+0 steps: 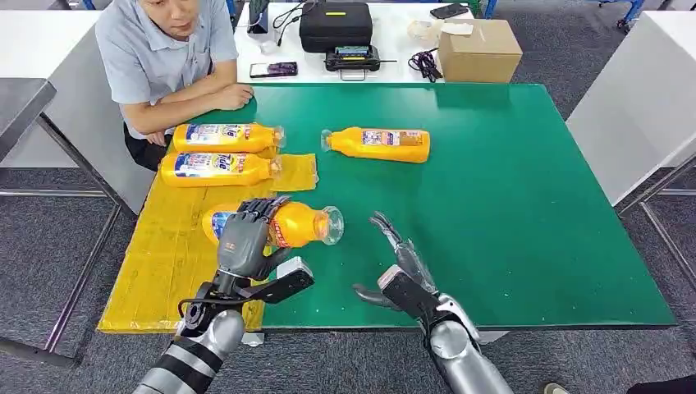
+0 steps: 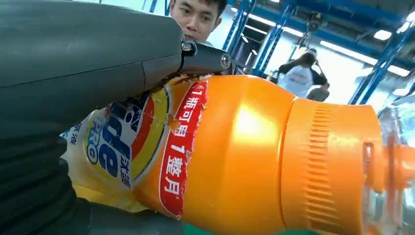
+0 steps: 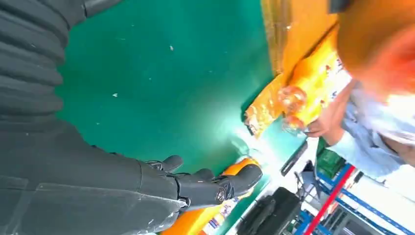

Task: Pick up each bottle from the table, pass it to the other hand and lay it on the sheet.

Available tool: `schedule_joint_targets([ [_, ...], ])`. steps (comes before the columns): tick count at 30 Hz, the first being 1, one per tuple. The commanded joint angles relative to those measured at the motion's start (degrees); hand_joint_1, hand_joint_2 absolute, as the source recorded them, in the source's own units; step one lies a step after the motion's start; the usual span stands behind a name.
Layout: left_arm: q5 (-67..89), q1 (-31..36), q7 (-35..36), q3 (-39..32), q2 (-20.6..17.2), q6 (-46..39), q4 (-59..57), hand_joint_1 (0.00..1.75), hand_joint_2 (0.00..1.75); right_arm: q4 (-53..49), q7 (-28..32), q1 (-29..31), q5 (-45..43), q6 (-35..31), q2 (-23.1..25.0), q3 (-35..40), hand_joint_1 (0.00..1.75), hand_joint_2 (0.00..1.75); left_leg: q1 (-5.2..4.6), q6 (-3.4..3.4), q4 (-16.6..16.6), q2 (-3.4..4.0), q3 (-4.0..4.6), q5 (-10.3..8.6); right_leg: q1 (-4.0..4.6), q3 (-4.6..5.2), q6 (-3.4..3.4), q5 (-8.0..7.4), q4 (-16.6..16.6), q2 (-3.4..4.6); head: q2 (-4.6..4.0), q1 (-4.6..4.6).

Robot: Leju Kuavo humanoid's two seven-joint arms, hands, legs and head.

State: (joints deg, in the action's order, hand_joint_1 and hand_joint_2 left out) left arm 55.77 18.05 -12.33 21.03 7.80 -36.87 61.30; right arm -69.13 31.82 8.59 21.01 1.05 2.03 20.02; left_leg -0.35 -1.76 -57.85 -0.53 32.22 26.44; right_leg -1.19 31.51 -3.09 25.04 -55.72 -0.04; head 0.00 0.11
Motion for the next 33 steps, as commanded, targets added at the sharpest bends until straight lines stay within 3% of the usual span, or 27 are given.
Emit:
schedule_joint_targets([
  [1, 7.9, 7.4, 2.7, -2.6, -2.7, -0.9, -17.1, 1.75, 1.75, -1.1, 0.1, 0.7, -0.8, 1.4, 0.6, -1.7, 0.00, 1.75, 0.07, 0.12, 0.0, 0.16, -0.06, 0.00, 0.07, -0.03, 0.15, -0.04, 0.0, 0.10, 0.00, -0.04],
  [14, 25.5, 13.2, 12.8, 0.6, -6.5, 2.3, -33.0, 1.75, 1.75, 0.6, 0.4, 1.1, -2.1, 2.7, 0.5, -1.5, 0.00, 1.75, 0.09, 0.12, 0.0, 0.11, -0.04, -0.02, 0.08, -0.02, 0.13, -0.03, 0.0, 0.06, 0.00, -0.02],
  [28, 25.7, 15.1, 13.9, -0.9, -6.2, 6.6, -36.7, 1.75, 1.75, 0.6, 0.5, 0.8, -2.4, 2.7, 0.7, -1.6, 0.00, 1.75, 0.13, 0.22, 0.0, 0.14, -0.06, -0.08, 0.13, -0.02, 0.20, -0.07, 0.0, 0.10, 0.00, 0.00],
  [30, 24.6, 15.1, 13.0, -1.8, -5.8, 7.4, -37.1, 1.50, 1.75, 0.7, 0.5, 0.9, -2.4, 2.7, 0.8, -1.7, 0.00, 1.75, 0.07, 0.18, 0.0, 0.11, -0.11, -0.11, 0.06, -0.05, 0.12, -0.05, -0.1, 0.09, 0.00, -0.02],
  [31, 24.6, 15.1, 13.0, -1.8, -5.8, 7.4, -37.1, 1.50, 1.75, 0.7, 0.5, 0.9, -2.4, 2.7, 0.8, -1.7, 0.00, 1.75, 0.12, 0.24, 0.0, 0.18, -0.14, -0.12, 0.12, -0.07, 0.19, -0.09, 0.0, 0.14, 0.00, -0.02],
  [32, 24.6, 15.0, 12.9, -1.7, -5.7, 7.5, -37.2, 0.26, 1.75, 0.7, 0.5, 0.9, -2.4, 2.7, 0.8, -1.7, 0.00, 1.75, 0.09, 0.22, 0.0, 0.15, -0.15, -0.12, 0.09, -0.08, 0.15, -0.08, -0.1, 0.12, 0.00, 0.00],
  [33, 24.3, 15.3, 12.8, -2.0, -5.6, 8.8, -37.8, 0.00, 1.75, 0.9, 0.5, 1.0, -2.4, 2.7, 0.9, -1.7, 0.00, 1.75, 0.03, 0.16, 0.0, 0.09, -0.18, -0.12, 0.02, -0.10, 0.08, -0.05, -0.1, 0.08, 0.00, -0.02],
])
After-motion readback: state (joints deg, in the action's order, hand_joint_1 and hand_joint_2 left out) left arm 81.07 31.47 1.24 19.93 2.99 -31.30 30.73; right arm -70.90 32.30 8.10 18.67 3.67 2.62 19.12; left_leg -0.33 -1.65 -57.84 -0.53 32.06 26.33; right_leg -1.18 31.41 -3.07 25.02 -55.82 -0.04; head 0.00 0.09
